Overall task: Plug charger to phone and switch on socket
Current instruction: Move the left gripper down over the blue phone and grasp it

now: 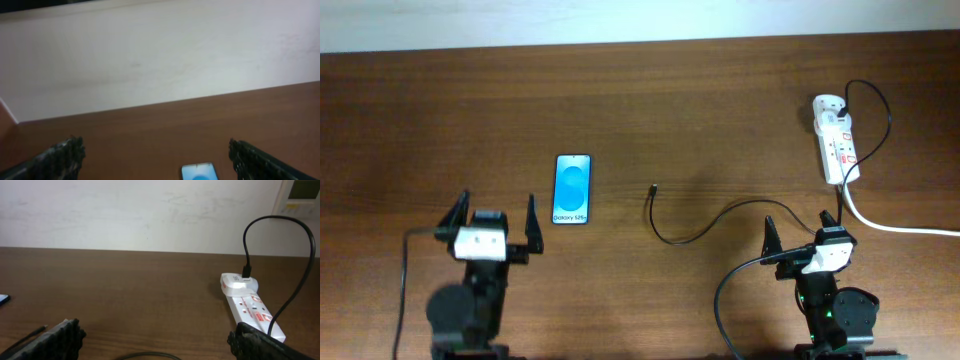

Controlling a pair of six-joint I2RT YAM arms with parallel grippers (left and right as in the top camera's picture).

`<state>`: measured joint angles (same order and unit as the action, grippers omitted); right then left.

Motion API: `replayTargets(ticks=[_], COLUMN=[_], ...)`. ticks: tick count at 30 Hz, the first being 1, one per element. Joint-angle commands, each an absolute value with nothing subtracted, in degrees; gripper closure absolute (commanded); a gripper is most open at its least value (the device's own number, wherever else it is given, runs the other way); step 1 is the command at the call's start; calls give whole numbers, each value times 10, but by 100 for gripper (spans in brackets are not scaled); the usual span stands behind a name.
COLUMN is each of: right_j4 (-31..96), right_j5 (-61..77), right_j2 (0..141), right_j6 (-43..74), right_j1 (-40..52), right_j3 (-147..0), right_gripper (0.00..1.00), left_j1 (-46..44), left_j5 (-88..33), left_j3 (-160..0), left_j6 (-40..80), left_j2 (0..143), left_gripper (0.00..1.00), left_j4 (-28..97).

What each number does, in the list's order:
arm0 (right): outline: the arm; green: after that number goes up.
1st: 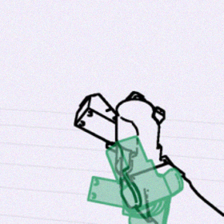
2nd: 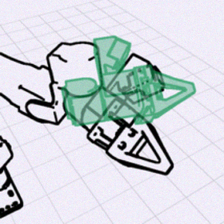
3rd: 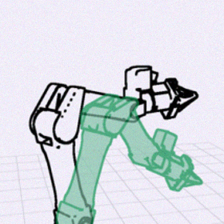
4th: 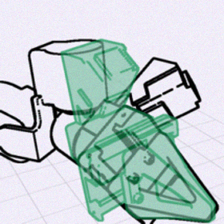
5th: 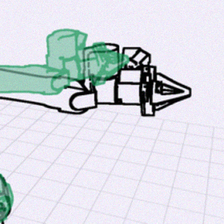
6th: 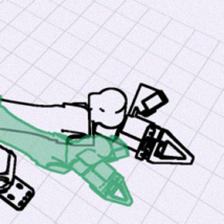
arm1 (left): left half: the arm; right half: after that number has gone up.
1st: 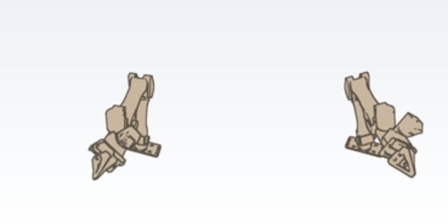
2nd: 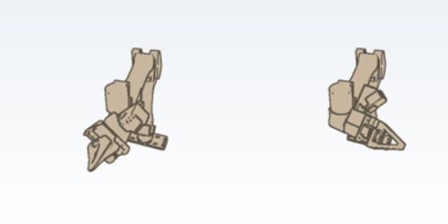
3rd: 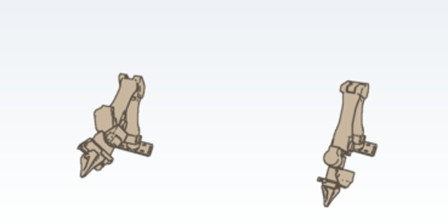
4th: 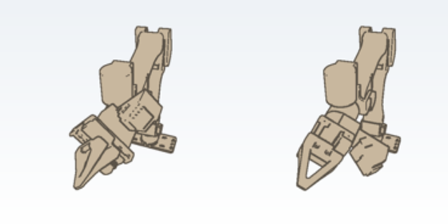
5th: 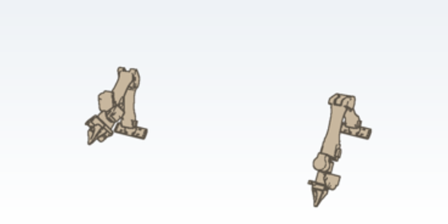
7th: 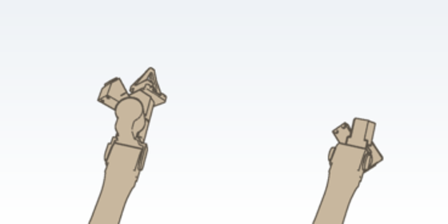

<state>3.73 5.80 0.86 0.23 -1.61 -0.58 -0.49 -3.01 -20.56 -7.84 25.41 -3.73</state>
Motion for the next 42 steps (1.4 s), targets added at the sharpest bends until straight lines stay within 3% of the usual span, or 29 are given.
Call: replayTargets(ticks=[1, 9, 14, 17, 23, 30, 32, 42], right_j4=[41, 41, 41, 41, 41, 41, 41, 41], right_j5=[57, 57, 57, 57, 57, 57, 57, 57], right_j2=[5, 5, 5, 5, 5, 5, 5, 5], right_j6=[9, 9, 9, 9, 9, 9, 9, 9], right_j1=[-11, -11, -11, -11, -11, -11, -11, -11], right_j3=[-3, -3, -3, -3, -3, -3, -3, -3], right_gripper=[2, 2, 2, 2, 2, 2, 2, 2], left_j1=[-2, -18, -21, -49, -89, -114, -114, -115], left_j5=[-94, -208, -258, -186, -115, -71, -10, -4], left_j3=[-336, -829, -836, -864, -974, -974, -974, -957], left_j6=[-73, -72, -64, -11, 62, 88, 118, 133], left_j2=[397, 868, 986, 1016, 1139, 1229, 1242, 1269], left_gripper=[1, 1, 1, 0, 1, 1, 1, 1], left_j4=[11, 423, 433, 443, 606, 614, 621, 633])
